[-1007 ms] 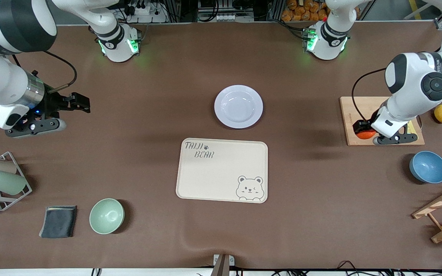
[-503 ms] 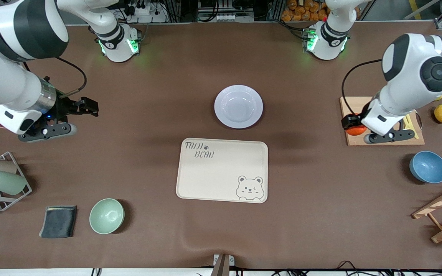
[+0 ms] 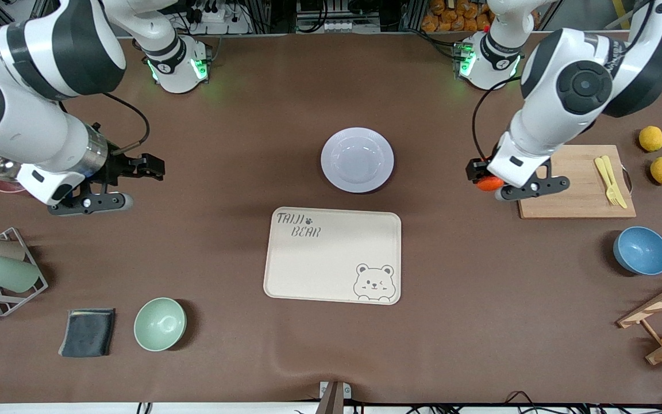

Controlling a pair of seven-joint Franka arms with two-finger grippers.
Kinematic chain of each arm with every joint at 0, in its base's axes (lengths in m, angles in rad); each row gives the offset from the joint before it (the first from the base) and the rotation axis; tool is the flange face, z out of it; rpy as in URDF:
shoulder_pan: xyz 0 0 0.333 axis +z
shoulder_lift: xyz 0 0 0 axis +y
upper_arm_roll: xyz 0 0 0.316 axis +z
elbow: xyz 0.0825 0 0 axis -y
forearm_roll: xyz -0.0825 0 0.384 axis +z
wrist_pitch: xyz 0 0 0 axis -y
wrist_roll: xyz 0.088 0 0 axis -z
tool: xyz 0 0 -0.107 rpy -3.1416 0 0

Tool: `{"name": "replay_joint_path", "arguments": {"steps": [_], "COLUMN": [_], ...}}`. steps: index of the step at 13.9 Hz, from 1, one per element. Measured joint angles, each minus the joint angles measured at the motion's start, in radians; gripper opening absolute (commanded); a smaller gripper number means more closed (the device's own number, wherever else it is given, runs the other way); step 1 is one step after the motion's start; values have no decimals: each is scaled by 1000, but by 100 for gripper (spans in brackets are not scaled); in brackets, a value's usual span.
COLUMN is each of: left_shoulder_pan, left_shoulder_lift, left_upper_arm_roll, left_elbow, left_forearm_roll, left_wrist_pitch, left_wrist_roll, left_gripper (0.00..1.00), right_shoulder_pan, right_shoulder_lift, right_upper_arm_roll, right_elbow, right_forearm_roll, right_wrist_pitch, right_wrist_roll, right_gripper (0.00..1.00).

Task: Place orange and plate with both arms
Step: 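Carry the orange with the left gripper over the white plate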

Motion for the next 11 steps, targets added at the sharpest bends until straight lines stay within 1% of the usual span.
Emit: {"name": "replay_joint_path", "arguments": {"steps": [3, 6, 9, 11], "left_shoulder_pan": [0, -20, -105, -176], "left_shoulder_lift": [14, 38, 65, 85], "left_upper_arm_roll": [-44, -95, -106, -108], "left_elbow": [1, 1, -1, -16], "left_forearm_roll": [-27, -61, -63, -63], "left_wrist_pitch": [0, 0, 6, 47], "left_wrist_roll": [-67, -166, -297, -401], "left_gripper": [0, 0, 0, 0], "right_shoulder_pan": [0, 2, 23, 38], "right_shoulder_lift": [15, 33, 56, 81], "right_upper_arm_roll": [-1, 0, 0, 0], "right_elbow": [2, 11, 23, 39], "right_forearm_roll": [0, 0, 0, 0], "right_wrist_pitch": [5, 11, 16, 21], "right_wrist_roll": [4, 76, 144, 186], "right_gripper": [100, 100, 100, 100]}}
